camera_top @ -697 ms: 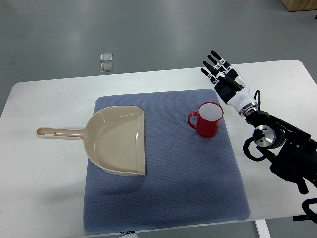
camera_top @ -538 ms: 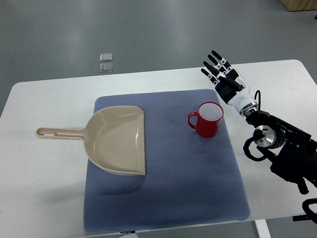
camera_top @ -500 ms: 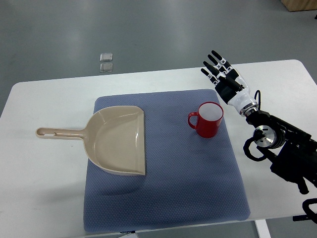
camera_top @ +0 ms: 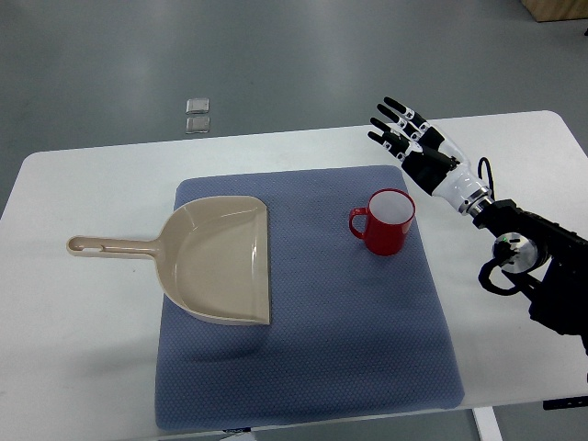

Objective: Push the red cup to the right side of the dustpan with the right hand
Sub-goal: 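Lower the right hand and rotate it sideways toward the red mug, then move the right hand down against the side of the red mug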

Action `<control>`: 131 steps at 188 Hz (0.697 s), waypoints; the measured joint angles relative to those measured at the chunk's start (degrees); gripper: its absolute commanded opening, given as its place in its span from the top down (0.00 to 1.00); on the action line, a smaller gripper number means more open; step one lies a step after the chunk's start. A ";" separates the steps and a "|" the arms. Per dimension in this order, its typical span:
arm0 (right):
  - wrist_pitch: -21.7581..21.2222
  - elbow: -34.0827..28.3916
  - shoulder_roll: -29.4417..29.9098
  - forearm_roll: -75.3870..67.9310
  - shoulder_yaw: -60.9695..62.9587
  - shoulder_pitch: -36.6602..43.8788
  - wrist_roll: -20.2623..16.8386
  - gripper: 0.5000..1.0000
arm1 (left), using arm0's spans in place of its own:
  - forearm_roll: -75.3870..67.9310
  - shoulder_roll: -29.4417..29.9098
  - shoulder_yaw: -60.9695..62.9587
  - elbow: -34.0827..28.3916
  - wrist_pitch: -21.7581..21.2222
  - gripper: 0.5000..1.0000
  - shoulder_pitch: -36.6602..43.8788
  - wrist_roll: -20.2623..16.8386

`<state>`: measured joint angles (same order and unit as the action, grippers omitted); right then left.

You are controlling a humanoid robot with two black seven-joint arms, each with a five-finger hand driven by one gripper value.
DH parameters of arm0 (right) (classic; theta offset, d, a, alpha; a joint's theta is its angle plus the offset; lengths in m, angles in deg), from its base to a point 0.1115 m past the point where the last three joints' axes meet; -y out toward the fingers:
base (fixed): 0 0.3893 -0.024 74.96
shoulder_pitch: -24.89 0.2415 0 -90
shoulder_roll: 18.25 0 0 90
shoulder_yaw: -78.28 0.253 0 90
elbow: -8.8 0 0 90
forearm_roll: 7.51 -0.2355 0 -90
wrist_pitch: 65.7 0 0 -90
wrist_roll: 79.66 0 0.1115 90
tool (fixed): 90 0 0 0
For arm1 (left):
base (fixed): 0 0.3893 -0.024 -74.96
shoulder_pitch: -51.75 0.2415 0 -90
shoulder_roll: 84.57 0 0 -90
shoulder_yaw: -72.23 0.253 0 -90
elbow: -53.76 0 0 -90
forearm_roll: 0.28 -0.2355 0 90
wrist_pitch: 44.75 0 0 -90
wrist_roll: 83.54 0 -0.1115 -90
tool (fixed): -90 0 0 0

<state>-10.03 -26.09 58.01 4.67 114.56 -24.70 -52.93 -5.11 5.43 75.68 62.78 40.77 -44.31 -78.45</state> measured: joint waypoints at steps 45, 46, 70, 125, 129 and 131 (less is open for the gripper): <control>-0.63 -5.10 -6.26 12.41 -0.56 -1.76 0.58 0.13 | 0.00 0.00 -0.10 0.38 0.00 0.00 0.00 0.18; -0.64 -5.20 -6.48 12.75 -0.58 -1.85 0.64 0.13 | 0.00 0.00 -0.10 0.38 0.00 0.00 0.00 0.18; -0.67 -5.69 -8.59 15.82 -0.67 -3.05 1.21 0.13 | 0.00 0.00 -0.11 0.38 0.00 0.00 0.00 0.18; -0.67 -5.62 -10.57 18.77 -0.68 -5.80 4.81 0.13 | 0.00 0.00 -0.10 0.47 0.00 0.00 0.00 0.27; -0.67 -5.61 -10.58 18.84 -0.68 -6.07 5.07 0.13 | 0.00 0.00 -0.09 0.48 0.02 0.00 0.00 0.29; -0.67 -5.60 -10.58 18.89 -0.68 -6.25 5.26 0.13 | 0.00 0.00 -0.08 0.48 0.03 0.00 0.00 0.30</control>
<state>-10.71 -31.69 47.43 23.56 113.87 -30.95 -47.67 -5.11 5.43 75.60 63.26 40.80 -44.31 -78.15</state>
